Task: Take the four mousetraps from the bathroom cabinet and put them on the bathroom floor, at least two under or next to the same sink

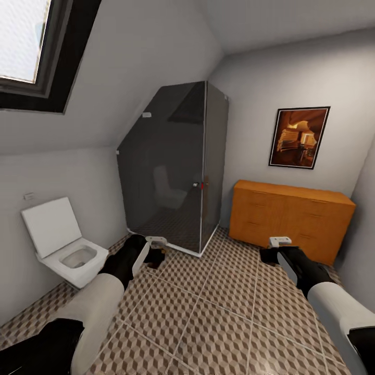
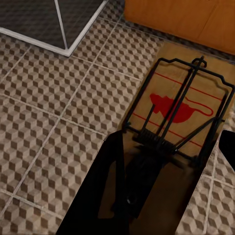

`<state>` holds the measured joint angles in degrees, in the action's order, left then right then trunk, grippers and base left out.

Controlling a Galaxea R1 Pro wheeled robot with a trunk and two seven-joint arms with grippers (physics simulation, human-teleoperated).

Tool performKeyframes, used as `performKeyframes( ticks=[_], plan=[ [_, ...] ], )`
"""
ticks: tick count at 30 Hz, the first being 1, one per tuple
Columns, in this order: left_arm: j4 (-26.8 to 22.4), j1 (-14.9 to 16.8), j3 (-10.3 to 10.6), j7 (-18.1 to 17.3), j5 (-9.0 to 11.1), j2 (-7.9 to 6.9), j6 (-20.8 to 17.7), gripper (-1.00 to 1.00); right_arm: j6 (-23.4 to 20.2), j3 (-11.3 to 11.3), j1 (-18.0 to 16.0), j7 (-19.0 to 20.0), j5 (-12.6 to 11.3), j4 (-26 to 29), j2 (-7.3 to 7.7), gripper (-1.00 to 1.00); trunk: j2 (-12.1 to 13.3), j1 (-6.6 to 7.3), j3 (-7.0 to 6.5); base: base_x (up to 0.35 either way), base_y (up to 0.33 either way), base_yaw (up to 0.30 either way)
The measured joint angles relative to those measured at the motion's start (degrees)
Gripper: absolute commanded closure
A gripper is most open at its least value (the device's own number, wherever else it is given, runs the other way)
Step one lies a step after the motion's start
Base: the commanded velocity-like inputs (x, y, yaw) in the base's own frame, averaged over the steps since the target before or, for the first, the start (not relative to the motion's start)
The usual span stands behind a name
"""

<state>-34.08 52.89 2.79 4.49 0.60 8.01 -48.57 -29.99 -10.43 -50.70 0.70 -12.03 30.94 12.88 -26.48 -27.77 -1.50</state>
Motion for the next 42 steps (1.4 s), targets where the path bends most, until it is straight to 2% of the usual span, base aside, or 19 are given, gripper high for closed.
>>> performKeyframes(
  ticks=[8,20,38,42],
  plan=[
    [0.0,0.0,0.0,0.0,-0.1,-0.01,0.0,1.00,0.0,0.1,0.0,0.0,0.1,0.1,0.08,1.00,0.0,0.02,0.00,-0.246,0.000,0.241],
    [0.1,0.0,0.0,0.1,-0.1,0.00,0.1,1.00,0.8,0.1,0.0,0.0,0.1,0.1,0.21,1.00,0.0,0.04,0.00,-0.021,-0.001,0.030],
    [0.5,0.0,-0.2,0.0,-0.1,-0.01,0.3,1.00,0.9,0.1,0.0,0.1,0.0,0.0,0.24,1.00,0.0,0.06,0.01,0.196,-0.169,0.001],
    [0.4,0.0,-0.2,0.0,-0.1,-0.02,0.3,1.00,1.0,0.1,0.0,0.1,0.0,0.0,0.24,1.00,0.0,0.06,0.01,0.236,-0.196,0.180]
  ],
)
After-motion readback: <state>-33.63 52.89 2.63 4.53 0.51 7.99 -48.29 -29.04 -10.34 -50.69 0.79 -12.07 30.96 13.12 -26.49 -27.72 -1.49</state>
